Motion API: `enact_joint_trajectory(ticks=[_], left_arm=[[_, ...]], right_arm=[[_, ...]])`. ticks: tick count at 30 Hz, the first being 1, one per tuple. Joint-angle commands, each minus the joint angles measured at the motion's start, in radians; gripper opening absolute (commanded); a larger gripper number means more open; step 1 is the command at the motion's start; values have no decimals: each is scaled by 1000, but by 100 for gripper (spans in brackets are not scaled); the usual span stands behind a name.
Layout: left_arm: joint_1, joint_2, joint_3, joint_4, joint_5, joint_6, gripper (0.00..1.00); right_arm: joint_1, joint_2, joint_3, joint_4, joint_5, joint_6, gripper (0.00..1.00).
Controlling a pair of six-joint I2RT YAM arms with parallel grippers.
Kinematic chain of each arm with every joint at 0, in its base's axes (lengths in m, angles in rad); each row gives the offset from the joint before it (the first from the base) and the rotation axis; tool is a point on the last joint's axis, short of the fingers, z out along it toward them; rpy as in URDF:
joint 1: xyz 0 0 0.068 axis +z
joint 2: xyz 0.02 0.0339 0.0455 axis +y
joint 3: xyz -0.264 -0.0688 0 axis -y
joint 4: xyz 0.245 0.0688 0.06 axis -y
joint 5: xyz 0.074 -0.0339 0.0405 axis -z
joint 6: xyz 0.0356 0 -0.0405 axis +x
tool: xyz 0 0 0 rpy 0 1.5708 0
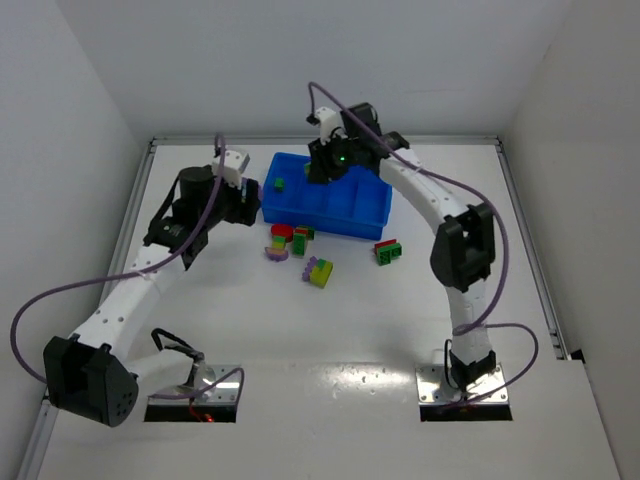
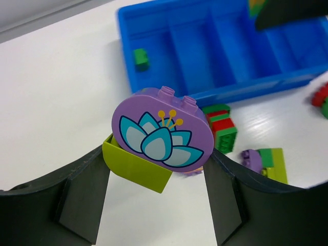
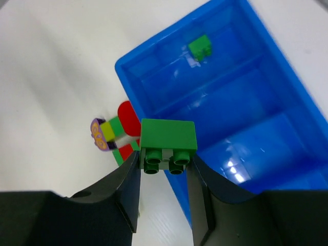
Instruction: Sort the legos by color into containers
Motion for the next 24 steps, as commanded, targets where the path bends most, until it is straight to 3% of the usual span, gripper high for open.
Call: enact_joint_trajectory(ticks=[1, 7, 15, 17, 21, 22, 24], left_arm=[[82, -56, 14, -22, 45, -44, 0], [183, -75, 14, -41, 106, -63, 0], [203, -66, 5, -41, 152, -84, 0], [203, -57, 5, -41, 163, -84, 0], [213, -57, 5, -41, 163, -84, 0], [213, -57, 5, -41, 163, -84, 0], [213, -47, 5, -41, 172, -84, 0]], right_arm=[[52, 109, 130, 42, 75, 37, 0], [107, 296, 288, 119, 136, 47, 0], [126, 419, 370, 182, 183, 47, 0], [126, 432, 370, 182, 183, 47, 5], [136, 454, 379, 191, 194, 47, 26], [145, 454, 379, 191, 203, 47, 39], [146, 454, 368, 191, 214, 47, 57]])
